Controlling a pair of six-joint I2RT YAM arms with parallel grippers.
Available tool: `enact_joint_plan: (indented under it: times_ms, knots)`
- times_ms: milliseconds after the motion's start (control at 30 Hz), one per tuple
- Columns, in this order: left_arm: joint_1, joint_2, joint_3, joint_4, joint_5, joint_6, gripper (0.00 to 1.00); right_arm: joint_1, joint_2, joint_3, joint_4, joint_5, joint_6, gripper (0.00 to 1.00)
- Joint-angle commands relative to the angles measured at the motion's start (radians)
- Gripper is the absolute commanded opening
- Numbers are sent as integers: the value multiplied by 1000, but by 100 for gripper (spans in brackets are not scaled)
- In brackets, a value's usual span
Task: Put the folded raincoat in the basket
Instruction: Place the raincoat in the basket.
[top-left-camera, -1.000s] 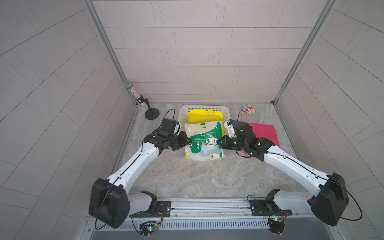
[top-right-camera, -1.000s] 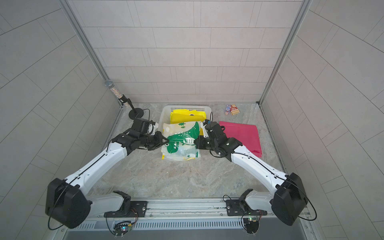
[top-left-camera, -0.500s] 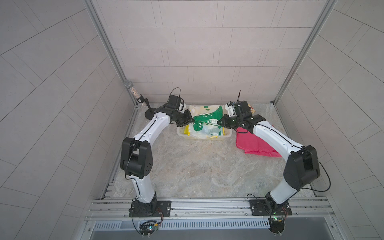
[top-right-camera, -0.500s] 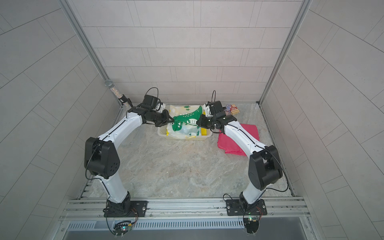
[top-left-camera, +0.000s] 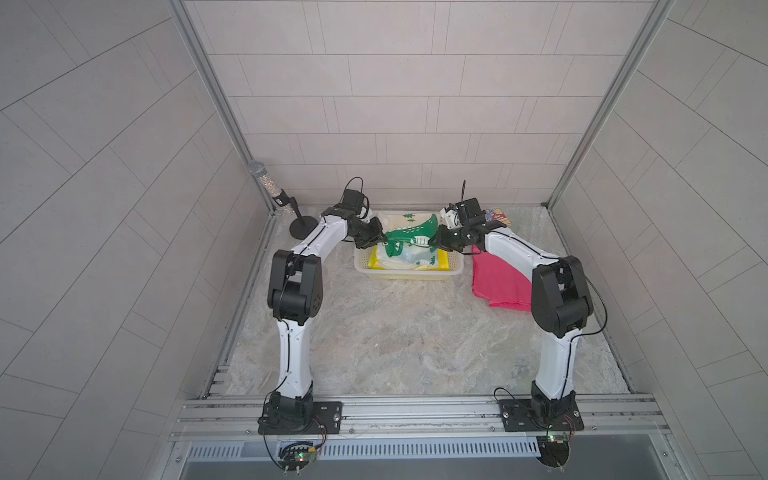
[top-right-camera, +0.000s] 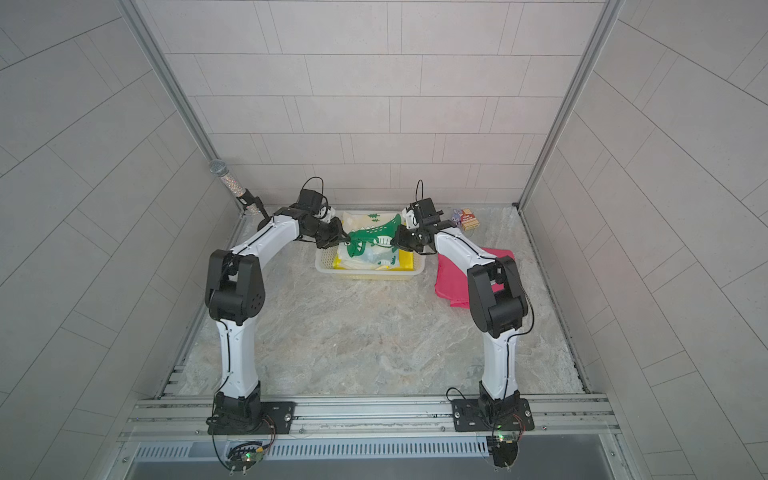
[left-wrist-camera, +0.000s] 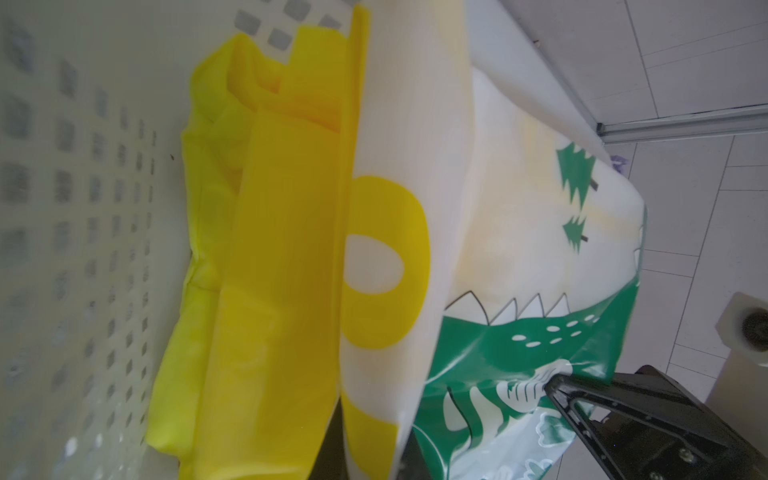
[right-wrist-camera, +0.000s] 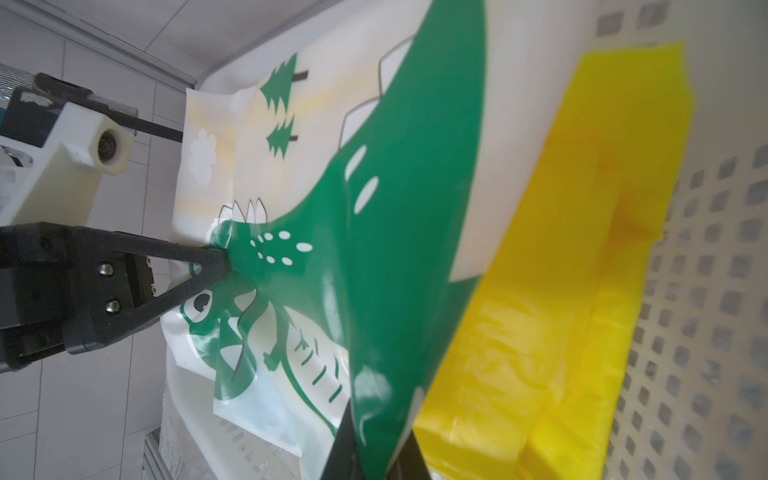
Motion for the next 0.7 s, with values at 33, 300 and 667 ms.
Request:
enact_joint_plan:
  times_ms: [33,300,667]
  knots:
    - [13,44,69,23,-53,36,0,-11,17,20,-24,-23,-38,0]
    - [15,56,106,-22,-68,72,49,-16,-5,-8,-24,-21,-58,51]
    - [13,-69,91,-60,-101,92,91,-33,-159,-18,-72,15,-66,59]
